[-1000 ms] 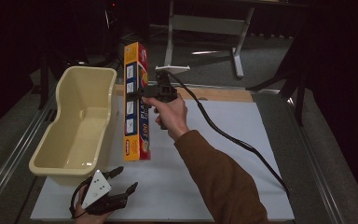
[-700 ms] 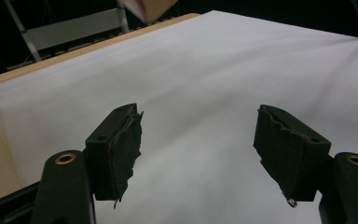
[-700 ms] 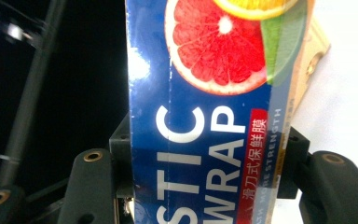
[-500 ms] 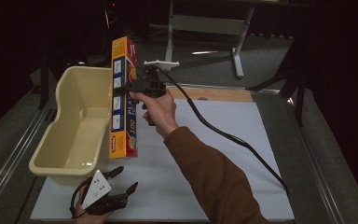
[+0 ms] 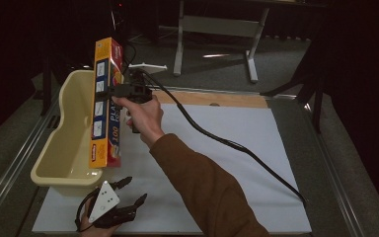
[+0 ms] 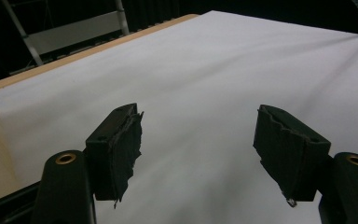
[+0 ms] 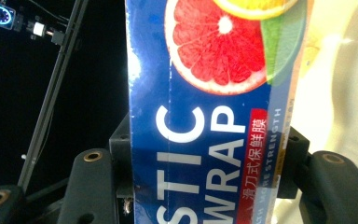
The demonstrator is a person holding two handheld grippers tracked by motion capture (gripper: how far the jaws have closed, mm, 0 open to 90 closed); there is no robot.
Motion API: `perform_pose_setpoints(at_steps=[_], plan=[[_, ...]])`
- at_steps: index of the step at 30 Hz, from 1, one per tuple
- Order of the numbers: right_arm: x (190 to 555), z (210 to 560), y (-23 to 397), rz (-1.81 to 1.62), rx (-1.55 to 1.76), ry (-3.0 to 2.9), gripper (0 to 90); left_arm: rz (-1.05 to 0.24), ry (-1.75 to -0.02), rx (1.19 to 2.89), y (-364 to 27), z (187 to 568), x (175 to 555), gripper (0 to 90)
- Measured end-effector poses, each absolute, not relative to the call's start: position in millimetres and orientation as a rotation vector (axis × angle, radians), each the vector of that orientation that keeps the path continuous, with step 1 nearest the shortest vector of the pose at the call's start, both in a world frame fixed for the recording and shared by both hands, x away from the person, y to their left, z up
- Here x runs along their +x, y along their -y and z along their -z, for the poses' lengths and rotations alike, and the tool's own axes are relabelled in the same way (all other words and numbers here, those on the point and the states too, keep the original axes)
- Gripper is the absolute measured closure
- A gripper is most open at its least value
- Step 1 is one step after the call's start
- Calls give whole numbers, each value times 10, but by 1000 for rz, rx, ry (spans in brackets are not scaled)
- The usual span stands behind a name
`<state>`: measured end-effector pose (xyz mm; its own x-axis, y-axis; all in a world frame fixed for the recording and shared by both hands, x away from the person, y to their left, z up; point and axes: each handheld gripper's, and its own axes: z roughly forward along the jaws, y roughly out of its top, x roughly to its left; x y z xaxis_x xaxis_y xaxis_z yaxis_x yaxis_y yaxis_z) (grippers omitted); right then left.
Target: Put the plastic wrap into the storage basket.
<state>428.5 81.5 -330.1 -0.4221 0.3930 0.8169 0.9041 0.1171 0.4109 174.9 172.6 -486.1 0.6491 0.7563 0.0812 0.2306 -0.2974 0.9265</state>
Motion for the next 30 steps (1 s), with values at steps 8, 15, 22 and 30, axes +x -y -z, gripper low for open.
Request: perform_pose_setpoints(at_steps=[8,15,22,30], plan=[[4244,3383,-1018,1303,-1293,1818,419,-639,-788,1826,-1732,4862,1751,315],[4250,3545,-1098,1305,-1330,1780,418,-644,-782,1829,-1733,4859,1754,315],[4201,3653,-1173,1335,-1388,1765,418,-646,-775,1821,-1736,4849,1738,315],[4207,3771,-1229,1296,-1426,1752,417,-653,-785,1811,-1750,4846,1734,313]])
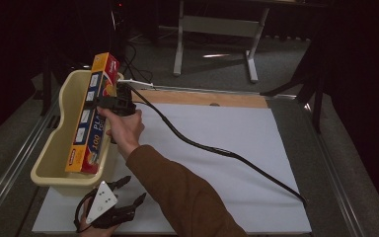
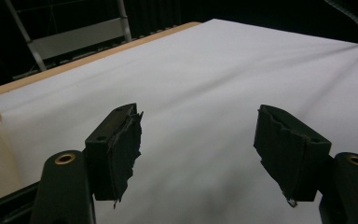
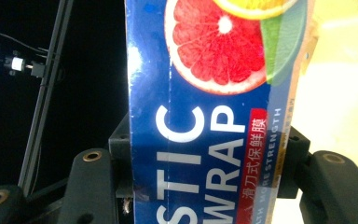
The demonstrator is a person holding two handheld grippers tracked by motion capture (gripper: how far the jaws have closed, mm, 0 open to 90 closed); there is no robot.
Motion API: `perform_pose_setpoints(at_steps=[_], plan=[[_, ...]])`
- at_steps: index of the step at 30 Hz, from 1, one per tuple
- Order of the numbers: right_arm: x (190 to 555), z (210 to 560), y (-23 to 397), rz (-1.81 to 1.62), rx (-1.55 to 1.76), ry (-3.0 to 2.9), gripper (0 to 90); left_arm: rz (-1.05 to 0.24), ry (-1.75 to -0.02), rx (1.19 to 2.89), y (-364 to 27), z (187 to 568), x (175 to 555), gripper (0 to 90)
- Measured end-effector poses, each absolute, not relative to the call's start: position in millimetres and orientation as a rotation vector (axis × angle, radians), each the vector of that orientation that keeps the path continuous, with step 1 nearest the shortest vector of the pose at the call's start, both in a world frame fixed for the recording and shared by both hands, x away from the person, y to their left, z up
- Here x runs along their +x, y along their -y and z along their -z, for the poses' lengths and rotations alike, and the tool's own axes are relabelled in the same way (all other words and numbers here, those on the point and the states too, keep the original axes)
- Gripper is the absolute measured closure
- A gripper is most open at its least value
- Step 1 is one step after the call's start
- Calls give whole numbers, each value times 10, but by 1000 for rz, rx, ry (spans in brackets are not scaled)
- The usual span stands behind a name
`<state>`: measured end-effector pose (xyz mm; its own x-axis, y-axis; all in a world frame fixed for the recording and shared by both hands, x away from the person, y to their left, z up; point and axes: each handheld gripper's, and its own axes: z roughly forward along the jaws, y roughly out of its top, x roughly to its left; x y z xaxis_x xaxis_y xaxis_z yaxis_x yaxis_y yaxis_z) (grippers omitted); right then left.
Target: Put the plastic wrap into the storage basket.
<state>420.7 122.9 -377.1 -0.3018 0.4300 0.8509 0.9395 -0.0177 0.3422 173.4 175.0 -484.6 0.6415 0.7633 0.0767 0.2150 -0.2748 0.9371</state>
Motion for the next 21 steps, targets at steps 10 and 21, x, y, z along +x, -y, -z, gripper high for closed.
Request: perform_pose_setpoints(at_steps=[10,21], plan=[[4222,3867,-1257,1265,-1461,1782,416,-650,-790,1816,-1745,4851,1741,311],[4231,4034,-1314,1168,-1504,1771,409,-656,-794,1811,-1766,4848,1736,310]])
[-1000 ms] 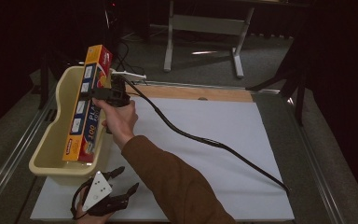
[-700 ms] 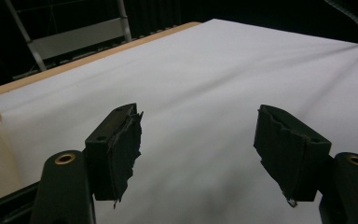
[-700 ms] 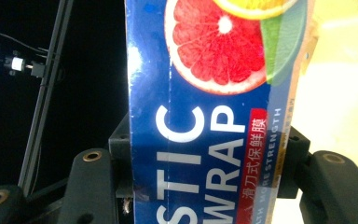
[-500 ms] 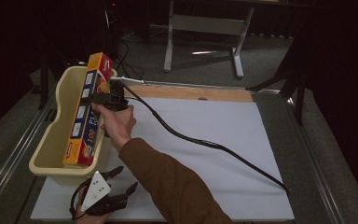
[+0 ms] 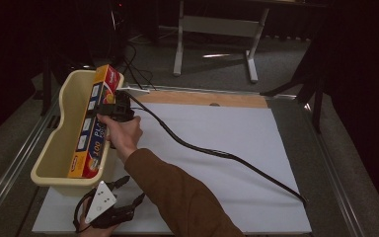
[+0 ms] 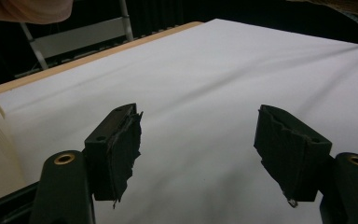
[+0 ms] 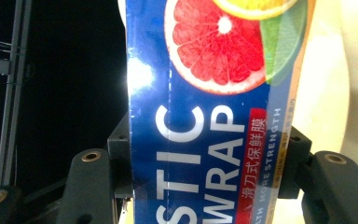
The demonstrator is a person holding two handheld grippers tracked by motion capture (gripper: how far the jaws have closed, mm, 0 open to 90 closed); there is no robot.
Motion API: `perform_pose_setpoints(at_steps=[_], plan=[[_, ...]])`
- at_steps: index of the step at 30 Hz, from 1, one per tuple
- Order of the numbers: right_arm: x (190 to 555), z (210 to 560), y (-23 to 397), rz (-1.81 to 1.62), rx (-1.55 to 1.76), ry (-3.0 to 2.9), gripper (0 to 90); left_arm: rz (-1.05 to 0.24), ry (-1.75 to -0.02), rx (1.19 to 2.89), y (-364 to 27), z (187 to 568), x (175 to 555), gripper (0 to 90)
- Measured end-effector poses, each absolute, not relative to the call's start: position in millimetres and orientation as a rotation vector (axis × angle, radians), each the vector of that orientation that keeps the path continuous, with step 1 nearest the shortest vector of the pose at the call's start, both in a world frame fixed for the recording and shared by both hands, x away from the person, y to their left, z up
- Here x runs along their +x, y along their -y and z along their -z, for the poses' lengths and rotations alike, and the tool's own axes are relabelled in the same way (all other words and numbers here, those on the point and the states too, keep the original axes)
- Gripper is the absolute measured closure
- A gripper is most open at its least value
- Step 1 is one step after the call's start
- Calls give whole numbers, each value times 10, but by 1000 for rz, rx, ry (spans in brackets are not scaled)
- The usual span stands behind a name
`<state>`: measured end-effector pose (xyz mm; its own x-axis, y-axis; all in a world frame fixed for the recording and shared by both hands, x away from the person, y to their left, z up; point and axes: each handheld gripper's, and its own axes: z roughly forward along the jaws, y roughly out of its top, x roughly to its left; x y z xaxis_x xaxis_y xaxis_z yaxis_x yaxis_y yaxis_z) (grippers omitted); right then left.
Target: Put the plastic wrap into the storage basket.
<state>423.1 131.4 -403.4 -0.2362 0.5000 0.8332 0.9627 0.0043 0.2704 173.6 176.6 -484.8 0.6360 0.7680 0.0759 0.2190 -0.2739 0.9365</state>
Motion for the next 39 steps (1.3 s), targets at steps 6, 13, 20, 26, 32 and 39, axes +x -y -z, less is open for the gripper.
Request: perform_pose_setpoints(at_steps=[6,13,20,26,32,39], plan=[[4243,4061,-1328,1136,-1527,1777,403,-655,-799,1809,-1763,4849,1739,310],[4254,4059,-1337,1103,-1541,1784,381,-653,-802,1806,-1767,4848,1740,310],[4275,3957,-1249,1132,-1561,1813,381,-651,-804,1799,-1778,4847,1740,310],[4257,3780,-1163,1157,-1500,1888,402,-656,-810,1800,-1777,4846,1741,309],[4204,3722,-1092,1188,-1383,2072,406,-655,-809,1806,-1769,4850,1749,309],[4046,3630,-1010,1240,-1179,2383,419,-658,-808,1808,-1764,4851,1746,309]])
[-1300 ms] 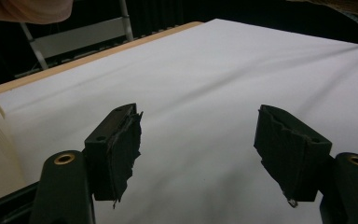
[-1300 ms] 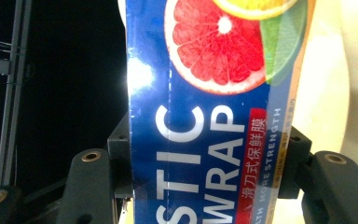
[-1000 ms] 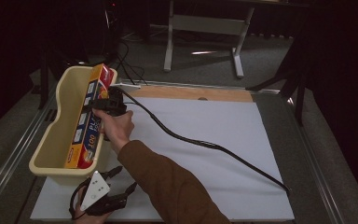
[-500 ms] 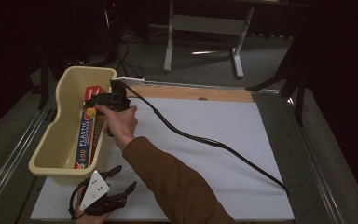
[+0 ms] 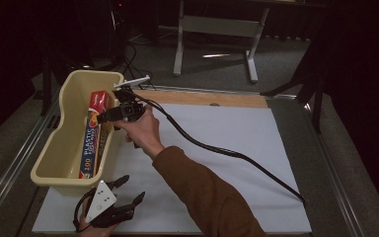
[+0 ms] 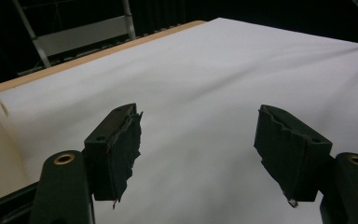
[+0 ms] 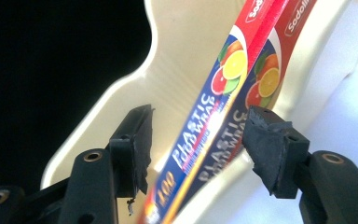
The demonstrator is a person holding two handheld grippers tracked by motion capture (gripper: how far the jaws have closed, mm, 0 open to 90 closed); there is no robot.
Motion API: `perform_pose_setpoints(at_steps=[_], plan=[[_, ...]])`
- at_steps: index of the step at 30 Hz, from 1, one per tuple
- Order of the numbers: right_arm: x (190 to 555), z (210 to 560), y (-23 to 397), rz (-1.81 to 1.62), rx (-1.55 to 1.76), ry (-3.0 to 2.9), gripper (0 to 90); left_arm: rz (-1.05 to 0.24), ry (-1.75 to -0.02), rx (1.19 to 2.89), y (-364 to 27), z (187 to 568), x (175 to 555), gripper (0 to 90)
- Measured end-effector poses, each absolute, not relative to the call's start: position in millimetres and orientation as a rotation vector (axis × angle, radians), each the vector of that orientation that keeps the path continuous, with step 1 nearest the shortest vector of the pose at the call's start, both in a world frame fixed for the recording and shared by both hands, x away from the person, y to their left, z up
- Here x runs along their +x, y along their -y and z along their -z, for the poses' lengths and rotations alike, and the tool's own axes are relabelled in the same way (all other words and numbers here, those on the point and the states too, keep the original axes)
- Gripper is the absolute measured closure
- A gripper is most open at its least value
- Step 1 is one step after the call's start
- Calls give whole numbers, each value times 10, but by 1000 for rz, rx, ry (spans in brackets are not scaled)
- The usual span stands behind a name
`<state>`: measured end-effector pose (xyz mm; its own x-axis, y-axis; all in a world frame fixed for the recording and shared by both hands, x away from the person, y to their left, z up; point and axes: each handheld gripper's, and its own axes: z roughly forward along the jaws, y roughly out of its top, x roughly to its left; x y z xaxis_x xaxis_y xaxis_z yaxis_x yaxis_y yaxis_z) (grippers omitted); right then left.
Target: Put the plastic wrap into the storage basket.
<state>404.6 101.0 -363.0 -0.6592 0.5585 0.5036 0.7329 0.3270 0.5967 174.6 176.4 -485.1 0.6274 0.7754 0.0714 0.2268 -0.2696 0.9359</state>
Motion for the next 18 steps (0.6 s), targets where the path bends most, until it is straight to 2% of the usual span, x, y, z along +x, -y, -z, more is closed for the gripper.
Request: perform_pose_setpoints(at_steps=[8,11,18], plan=[[3757,3584,-821,1325,-968,2867,409,-658,-806,1810,-1761,4844,1744,308],[3678,3602,-687,1344,-860,3037,373,-657,-810,1811,-1758,4847,1750,307],[3503,3723,-249,1410,-882,3029,324,-664,-814,1816,-1758,4849,1755,306]])
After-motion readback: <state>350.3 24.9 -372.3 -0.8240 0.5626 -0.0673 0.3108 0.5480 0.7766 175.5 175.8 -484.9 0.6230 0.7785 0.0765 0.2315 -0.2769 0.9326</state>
